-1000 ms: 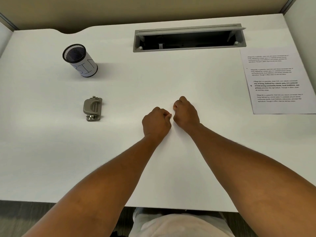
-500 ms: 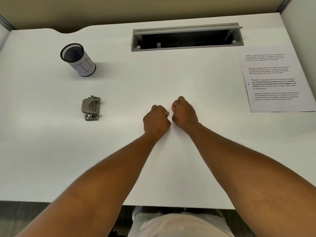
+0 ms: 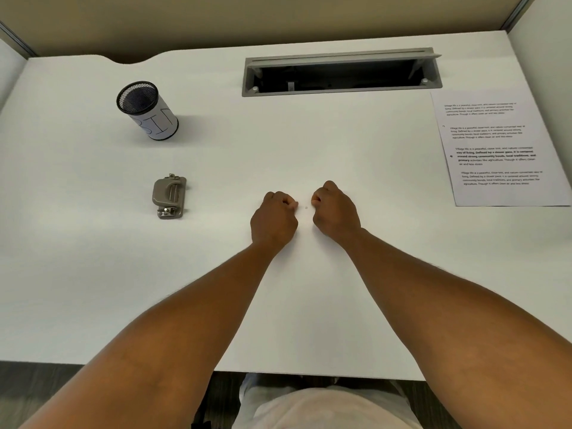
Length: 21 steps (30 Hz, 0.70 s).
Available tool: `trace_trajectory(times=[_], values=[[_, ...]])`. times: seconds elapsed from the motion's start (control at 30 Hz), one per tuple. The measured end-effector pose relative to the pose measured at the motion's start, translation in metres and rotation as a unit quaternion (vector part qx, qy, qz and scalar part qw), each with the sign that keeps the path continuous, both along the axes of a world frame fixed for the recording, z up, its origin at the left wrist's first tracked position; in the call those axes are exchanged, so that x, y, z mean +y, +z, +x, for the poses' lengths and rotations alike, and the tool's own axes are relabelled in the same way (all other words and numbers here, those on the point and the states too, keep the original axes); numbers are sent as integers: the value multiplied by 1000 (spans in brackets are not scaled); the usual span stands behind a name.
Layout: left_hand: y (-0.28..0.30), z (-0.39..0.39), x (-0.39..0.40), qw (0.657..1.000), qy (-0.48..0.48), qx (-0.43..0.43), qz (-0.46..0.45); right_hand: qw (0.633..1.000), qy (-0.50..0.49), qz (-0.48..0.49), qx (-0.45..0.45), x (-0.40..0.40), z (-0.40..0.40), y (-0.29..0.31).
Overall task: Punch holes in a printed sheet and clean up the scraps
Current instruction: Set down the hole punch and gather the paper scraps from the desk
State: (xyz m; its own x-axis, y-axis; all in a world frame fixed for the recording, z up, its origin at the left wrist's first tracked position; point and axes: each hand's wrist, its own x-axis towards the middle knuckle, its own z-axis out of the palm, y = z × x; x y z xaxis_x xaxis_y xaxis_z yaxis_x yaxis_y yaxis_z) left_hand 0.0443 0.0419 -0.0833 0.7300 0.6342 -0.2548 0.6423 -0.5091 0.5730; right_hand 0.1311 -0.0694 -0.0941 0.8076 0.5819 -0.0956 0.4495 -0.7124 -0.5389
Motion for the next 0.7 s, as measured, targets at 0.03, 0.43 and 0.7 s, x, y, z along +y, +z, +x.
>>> trace_trajectory(times=[0.03,0.43,0.7], values=[[-1,0,-1,1000,-10,-7,1,1000,-2,1,3,-1,0,0],[-1,0,-8,998,-39,-30,29,1000,-1,-1,29,-2,4,-2],[0,0,-9,999,-30,-31,32,999,2,-4,33,-2,5,0]])
